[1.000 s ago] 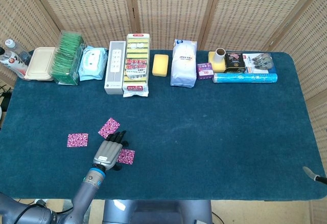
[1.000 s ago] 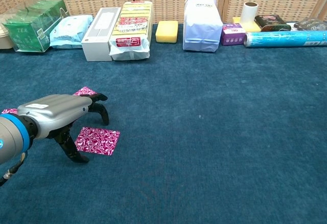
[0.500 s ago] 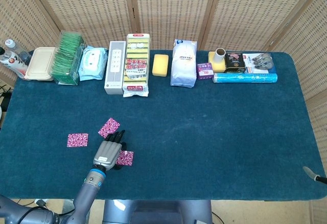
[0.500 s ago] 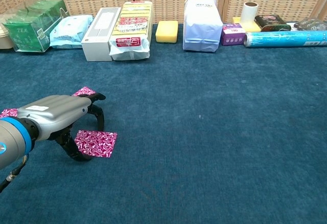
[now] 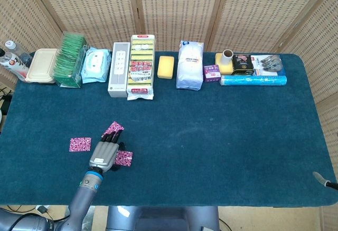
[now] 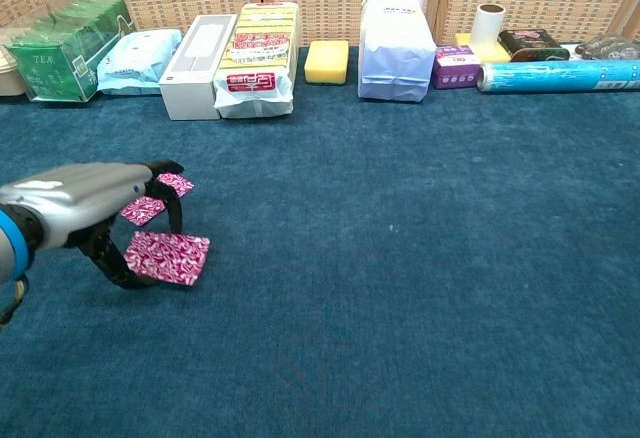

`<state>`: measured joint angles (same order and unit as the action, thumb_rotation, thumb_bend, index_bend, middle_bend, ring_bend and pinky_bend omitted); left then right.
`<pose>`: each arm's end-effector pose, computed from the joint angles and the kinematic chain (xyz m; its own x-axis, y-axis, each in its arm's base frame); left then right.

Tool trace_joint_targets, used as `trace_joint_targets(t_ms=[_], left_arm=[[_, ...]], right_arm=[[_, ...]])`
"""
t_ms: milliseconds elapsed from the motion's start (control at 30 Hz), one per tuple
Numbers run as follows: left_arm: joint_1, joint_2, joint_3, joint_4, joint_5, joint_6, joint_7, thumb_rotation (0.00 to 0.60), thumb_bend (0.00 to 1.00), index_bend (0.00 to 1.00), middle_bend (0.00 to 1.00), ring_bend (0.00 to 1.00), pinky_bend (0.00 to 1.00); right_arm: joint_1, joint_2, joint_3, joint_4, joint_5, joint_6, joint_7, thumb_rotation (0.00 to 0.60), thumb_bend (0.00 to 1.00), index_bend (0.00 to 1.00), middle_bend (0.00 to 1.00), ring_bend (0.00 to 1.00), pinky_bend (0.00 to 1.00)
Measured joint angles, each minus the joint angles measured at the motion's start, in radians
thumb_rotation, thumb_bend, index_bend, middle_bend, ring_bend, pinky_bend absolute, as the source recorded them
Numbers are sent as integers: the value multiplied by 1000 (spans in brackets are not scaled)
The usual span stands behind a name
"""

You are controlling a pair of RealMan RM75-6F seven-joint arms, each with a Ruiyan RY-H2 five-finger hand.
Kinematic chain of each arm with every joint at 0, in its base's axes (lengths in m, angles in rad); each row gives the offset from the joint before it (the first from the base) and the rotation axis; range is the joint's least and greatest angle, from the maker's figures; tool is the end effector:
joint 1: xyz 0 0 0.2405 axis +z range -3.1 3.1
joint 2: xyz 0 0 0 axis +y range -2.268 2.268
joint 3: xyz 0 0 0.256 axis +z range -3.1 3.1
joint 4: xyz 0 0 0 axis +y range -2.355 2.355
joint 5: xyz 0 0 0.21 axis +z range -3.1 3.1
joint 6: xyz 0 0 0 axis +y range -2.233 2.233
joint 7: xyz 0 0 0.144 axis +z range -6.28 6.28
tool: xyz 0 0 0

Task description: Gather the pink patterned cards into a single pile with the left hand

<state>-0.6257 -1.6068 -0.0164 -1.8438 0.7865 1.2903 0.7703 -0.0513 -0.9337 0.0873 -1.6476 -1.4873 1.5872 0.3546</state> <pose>-0.1614 0.2428 -0.0348 0.4651 0.4288 0.7745 0.8837 -0.1720 -0.4354 -0.3262 -0.1445 0.2340 0.2080 0.1128 0.9716 -0.9762 0.0860 0.1990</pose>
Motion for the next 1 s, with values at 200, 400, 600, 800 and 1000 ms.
trace_joint_targets(t_ms=[200,400,600,800,1000], left_arm=[[17,78,-19,-46,-5,1,-43,600,201,400,0,0,73],[56,198,-46,-58,-51,-15,-152,600,201,399,0,0,74],[105,268,-61,23,-109,-93,-293,600,201,400,0,0,74],[131,271,-64,121,-129,-177,-377,600,201,400,0,0,74],[128,268,-67,185,-103,-246,-416,600,201,399,0,0,73]], right_arm=[[0,0,-2,-5,-3,1,-7,600,0,44,0,0,0],[1,0,-5,-8,-9,-1,-13,600,0,44,0,0,0],[3,0,-6,-14,-10,-3,-22,600,0,43,0,0,0],[6,-3,-9,-15,-14,-7,-35,600,0,43,0,0,0],[6,-3,-8,-15,-10,-8,-32,600,0,44,0,0,0]])
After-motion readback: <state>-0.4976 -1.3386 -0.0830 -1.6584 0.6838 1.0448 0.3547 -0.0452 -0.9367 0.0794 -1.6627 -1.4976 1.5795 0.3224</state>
